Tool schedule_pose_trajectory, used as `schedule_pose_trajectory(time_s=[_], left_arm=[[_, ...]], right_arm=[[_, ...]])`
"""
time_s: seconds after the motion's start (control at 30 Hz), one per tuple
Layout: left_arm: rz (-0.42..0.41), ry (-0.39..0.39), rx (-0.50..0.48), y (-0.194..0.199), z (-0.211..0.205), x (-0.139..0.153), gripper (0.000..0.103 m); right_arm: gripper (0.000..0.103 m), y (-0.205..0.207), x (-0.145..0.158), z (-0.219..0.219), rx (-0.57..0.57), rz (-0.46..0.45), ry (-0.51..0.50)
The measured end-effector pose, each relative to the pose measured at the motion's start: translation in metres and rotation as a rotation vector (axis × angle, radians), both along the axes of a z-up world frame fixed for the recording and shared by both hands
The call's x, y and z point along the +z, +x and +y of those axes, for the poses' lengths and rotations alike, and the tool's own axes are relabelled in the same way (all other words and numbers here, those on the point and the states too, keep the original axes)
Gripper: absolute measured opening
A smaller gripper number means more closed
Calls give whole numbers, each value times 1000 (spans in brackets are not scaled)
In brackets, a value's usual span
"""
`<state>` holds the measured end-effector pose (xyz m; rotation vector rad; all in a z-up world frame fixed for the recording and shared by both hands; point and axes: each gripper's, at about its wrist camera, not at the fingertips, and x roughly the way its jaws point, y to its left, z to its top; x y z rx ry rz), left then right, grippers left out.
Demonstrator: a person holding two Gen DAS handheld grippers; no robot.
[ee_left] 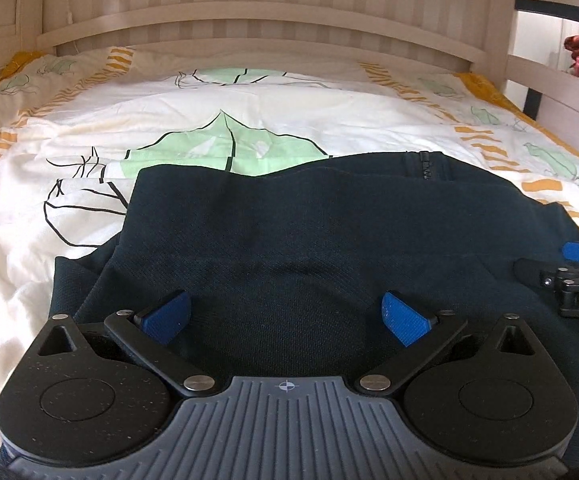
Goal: Fold large clothes
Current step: 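Lay the hem down, open both grippers and withdraw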
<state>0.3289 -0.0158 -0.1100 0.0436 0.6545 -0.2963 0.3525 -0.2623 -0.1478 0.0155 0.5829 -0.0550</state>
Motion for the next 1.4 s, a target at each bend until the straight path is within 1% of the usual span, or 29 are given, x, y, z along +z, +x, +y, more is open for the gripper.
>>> schedule_pose_trajectory(time_s=[0.13,0.2,0.27,0.3,0.33,0.4,0.43,0.47,0.5,0.57,0.63,0.67,0.7,0.77,0.87,0.93,0.97,1.03,1.07,1.13,1.2,1.27,1.33,1.4], left_arm=[[20,6,-3,5,0,2,103],[52,19,-9,8,-1,9,103],[85,29,-7,8,0,18,103],[93,23,-3,6,3,24,103],[84,1,2,0,9,31,103],[65,-46,23,-12,22,43,103],[60,-62,34,-18,28,48,103],[54,-79,43,-23,34,52,103],[48,-93,51,-30,41,56,103],[43,-102,57,-42,53,62,103],[38,-94,51,-54,62,66,103],[35,-88,49,-60,64,69,103],[35,-83,48,-64,68,70,103],[40,-82,53,-75,76,71,103],[61,-97,70,-83,85,68,103],[80,-118,86,-86,91,67,103],[84,-134,87,-88,95,66,103],[95,-164,90,-87,102,66,103],[98,-175,94,-86,106,66,103],[101,-193,99,-84,112,67,103],[104,-207,97,-80,116,67,103],[113,-204,87,-75,117,66,103],[121,-196,72,-69,117,62,103],[135,-194,64,-65,116,56,103]], right_arm=[[100,0,0,1,0,0,-3],[101,1,1,2,-1,9,-9],[101,3,9,4,-3,41,-22],[101,3,15,5,-11,57,-29],[101,-1,23,7,-12,54,-26],[100,-20,42,13,25,-44,6],[100,-31,49,20,46,-87,5],[101,-42,55,29,73,-119,-5],[101,-50,56,36,98,-132,-11],[101,-60,51,53,143,-118,-32],[101,-64,34,71,158,-58,-89],[101,-64,26,75,146,-37,-102],[101,-63,17,76,122,-15,-91],[103,-60,6,72,82,-6,-31],[103,-53,7,73,81,17,-46],[103,-53,10,73,89,13,-48],[102,-58,10,70,94,9,-33],[102,-69,18,56,99,8,44],[102,-76,23,45,99,-5,102],[102,-93,32,24,78,-46,170],[102,-109,40,1,36,-90,212],[102,-120,45,-26,-8,-113,245],[102,-126,45,-51,-56,-105,256],[102,-126,40,-74,-97,-69,279]])
